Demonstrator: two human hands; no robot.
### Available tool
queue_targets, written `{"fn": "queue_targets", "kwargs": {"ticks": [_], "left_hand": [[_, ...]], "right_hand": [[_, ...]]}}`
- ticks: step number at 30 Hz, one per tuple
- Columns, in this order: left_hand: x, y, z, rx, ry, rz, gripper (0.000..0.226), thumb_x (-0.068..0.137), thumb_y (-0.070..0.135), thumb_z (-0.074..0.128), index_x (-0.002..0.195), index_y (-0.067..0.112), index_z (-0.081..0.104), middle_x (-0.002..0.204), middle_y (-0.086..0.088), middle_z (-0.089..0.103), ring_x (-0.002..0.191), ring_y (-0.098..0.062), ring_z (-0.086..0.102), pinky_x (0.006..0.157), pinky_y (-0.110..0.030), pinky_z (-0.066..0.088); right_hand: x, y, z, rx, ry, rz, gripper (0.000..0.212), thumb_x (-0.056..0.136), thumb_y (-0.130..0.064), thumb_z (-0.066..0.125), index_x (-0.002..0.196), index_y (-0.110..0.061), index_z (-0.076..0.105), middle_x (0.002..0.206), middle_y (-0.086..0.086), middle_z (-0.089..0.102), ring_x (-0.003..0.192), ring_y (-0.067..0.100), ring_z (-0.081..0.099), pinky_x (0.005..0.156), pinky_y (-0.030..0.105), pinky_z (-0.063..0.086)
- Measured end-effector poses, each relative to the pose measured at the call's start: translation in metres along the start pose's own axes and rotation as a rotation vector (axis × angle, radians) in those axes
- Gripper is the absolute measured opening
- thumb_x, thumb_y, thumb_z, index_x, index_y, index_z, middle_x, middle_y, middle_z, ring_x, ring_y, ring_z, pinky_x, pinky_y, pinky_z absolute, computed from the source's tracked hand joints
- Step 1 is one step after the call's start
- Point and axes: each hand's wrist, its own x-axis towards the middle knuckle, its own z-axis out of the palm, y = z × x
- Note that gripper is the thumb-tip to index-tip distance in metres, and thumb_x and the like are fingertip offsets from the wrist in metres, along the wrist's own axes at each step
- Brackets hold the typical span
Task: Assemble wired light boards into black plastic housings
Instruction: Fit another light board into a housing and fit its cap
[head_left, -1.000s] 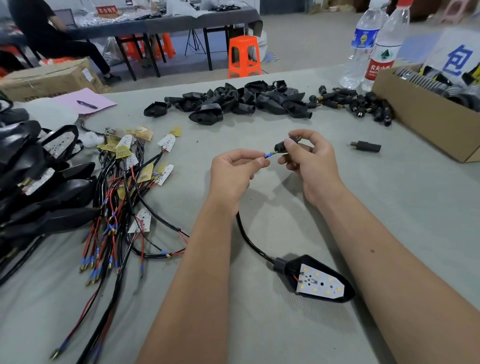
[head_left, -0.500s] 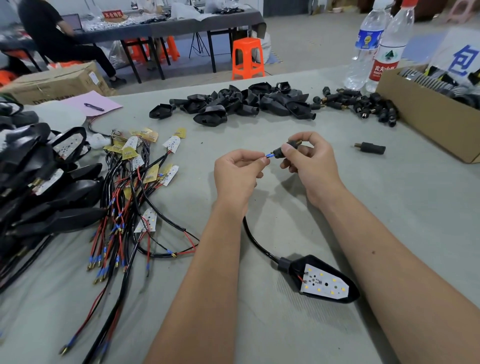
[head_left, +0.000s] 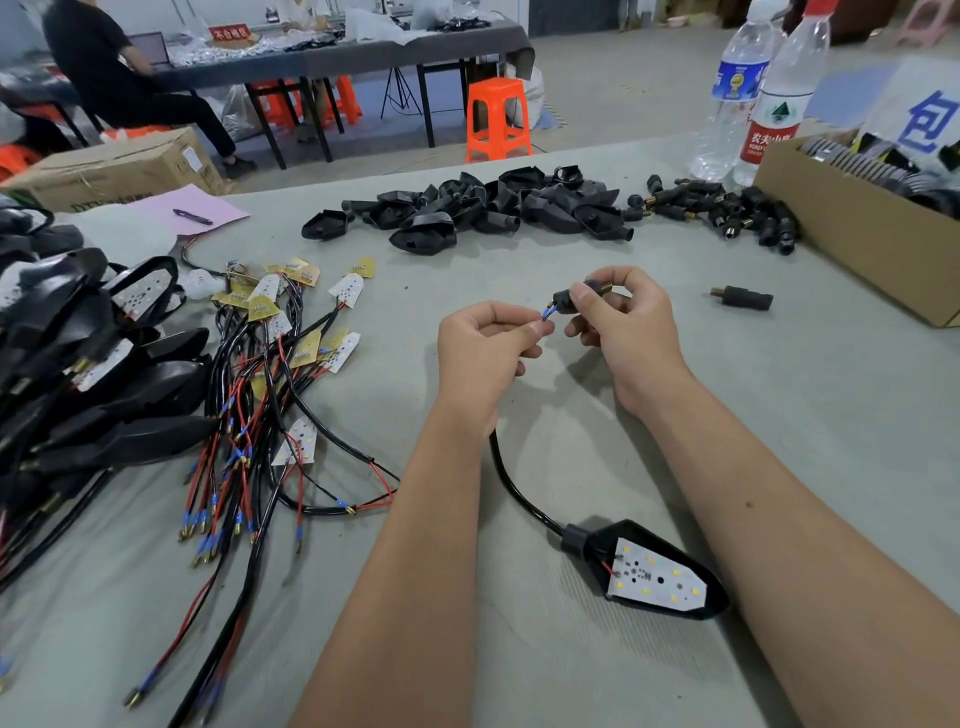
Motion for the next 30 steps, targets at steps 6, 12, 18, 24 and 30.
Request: {"fn": "queue_targets", "kwargs": {"ticks": [6,12,18,24,30], "left_hand": [[-0.001,-0.002,0.002,-0.031,0.132,0.032,0.009,0.085,0.000,0.076,0.083,0.009,0.074,0.071,-0.004,0.072,0.059,-0.010,0.061,0.054,-0.020,0.046],[-0.003,0.002,0.004,-0.222,0.234,-0.008,0.010,0.087,-0.003,0.074,0.091,0.005,0.070,0.071,-0.003,0.071,0.061,-0.016,0.067,0.063,-0.024,0.057],[-0.002,0.003,0.007,-0.271,0.304,-0.031,0.013,0.086,-0.004,0.075,0.091,0.005,0.067,0.076,-0.009,0.073,0.063,-0.016,0.072,0.073,-0.029,0.063],[-0.004,0.001,0.010,-0.176,0.249,-0.009,0.018,0.080,-0.005,0.081,0.089,0.006,0.068,0.077,-0.011,0.072,0.067,-0.018,0.065,0.076,-0.032,0.060],[-0.002,0.004,0.013,-0.349,0.325,-0.040,0.022,0.079,-0.003,0.083,0.090,0.004,0.066,0.080,-0.013,0.071,0.064,-0.018,0.065,0.068,-0.024,0.058]], "right_hand": [[-0.001,0.000,0.001,-0.068,-0.063,-0.006,0.012,0.096,-0.014,0.069,0.102,-0.017,0.059,0.083,0.007,0.078,0.059,0.015,0.064,0.058,0.025,0.046],[-0.002,0.001,0.003,-0.149,-0.098,-0.034,0.014,0.096,-0.017,0.070,0.099,-0.017,0.057,0.084,0.006,0.079,0.058,0.014,0.065,0.056,0.018,0.047],[-0.004,0.000,0.003,-0.162,-0.136,-0.063,0.012,0.093,-0.016,0.073,0.096,-0.017,0.061,0.083,0.004,0.079,0.059,0.014,0.064,0.056,0.017,0.047],[-0.005,0.000,0.004,-0.202,-0.190,-0.100,0.004,0.097,-0.013,0.068,0.094,-0.015,0.069,0.079,0.000,0.076,0.060,0.011,0.064,0.055,0.016,0.047],[-0.010,-0.001,0.009,-0.215,-0.382,-0.071,0.008,0.099,-0.007,0.064,0.094,-0.008,0.059,0.088,0.015,0.074,0.068,0.026,0.072,0.052,0.033,0.054]]}}
